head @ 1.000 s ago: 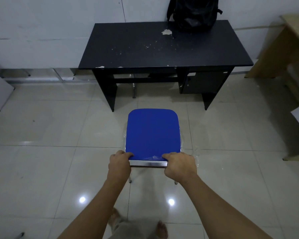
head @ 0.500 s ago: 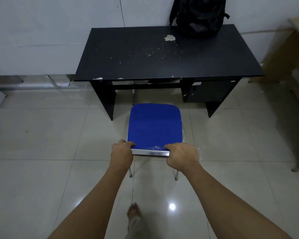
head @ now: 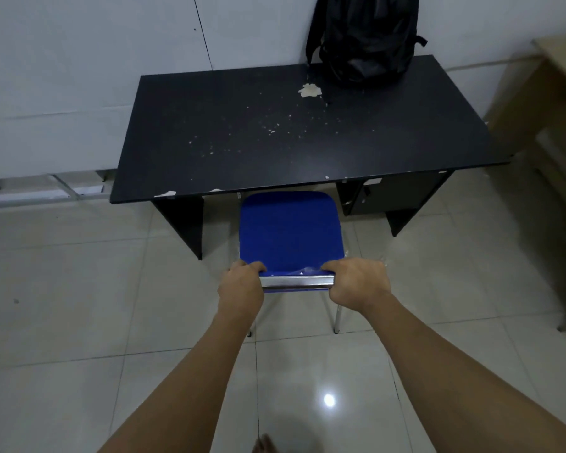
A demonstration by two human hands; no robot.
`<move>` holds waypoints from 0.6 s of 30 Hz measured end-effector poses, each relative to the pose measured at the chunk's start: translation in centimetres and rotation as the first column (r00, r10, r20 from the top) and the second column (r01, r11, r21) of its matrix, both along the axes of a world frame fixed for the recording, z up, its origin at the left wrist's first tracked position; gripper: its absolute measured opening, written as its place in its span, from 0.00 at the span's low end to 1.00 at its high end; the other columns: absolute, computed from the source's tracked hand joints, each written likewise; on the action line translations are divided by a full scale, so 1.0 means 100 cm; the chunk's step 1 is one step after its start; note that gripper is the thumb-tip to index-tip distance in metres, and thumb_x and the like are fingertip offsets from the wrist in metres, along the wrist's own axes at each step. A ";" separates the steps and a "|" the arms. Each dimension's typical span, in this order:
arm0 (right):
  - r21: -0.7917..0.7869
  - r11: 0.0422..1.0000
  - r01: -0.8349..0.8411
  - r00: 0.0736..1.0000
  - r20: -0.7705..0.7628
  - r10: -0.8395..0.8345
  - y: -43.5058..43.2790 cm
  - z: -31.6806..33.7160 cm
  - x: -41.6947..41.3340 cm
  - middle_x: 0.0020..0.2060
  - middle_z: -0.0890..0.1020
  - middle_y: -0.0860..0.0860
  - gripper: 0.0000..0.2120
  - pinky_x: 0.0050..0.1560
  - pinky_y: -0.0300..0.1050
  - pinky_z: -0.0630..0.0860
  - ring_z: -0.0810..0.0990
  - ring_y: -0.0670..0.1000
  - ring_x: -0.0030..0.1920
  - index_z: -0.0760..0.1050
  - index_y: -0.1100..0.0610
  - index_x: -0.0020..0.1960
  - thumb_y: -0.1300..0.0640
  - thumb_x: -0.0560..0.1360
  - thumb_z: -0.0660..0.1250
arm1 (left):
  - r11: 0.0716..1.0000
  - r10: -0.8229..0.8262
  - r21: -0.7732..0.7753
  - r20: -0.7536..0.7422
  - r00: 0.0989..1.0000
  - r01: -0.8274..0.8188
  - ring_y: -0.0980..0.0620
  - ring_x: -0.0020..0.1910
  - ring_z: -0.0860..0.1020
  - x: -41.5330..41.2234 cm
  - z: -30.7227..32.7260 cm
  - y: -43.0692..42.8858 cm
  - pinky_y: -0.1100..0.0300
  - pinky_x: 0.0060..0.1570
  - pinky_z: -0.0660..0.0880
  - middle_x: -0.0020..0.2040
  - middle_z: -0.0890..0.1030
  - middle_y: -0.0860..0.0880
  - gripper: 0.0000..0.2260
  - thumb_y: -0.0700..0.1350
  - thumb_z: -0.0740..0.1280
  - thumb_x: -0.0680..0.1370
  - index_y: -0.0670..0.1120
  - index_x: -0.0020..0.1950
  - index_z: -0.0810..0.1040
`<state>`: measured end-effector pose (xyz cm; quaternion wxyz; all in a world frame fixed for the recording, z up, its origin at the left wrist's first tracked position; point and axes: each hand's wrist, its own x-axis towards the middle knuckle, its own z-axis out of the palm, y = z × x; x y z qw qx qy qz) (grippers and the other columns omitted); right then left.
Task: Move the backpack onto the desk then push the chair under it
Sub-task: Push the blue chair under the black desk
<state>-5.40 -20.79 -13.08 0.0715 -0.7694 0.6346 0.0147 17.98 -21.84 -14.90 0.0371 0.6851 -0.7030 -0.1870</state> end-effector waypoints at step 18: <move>0.002 0.997 -0.074 0.997 0.004 0.074 -0.154 0.004 -0.029 0.35 0.81 0.46 0.22 0.29 0.40 0.58 0.72 0.51 0.31 0.78 0.43 0.53 0.49 0.61 0.59 | 0.995 0.077 -0.064 0.022 0.997 -0.075 0.47 0.45 0.77 -0.029 0.002 -0.136 0.60 0.44 0.70 0.48 0.77 0.46 0.12 0.40 0.70 0.75 0.51 0.57 0.81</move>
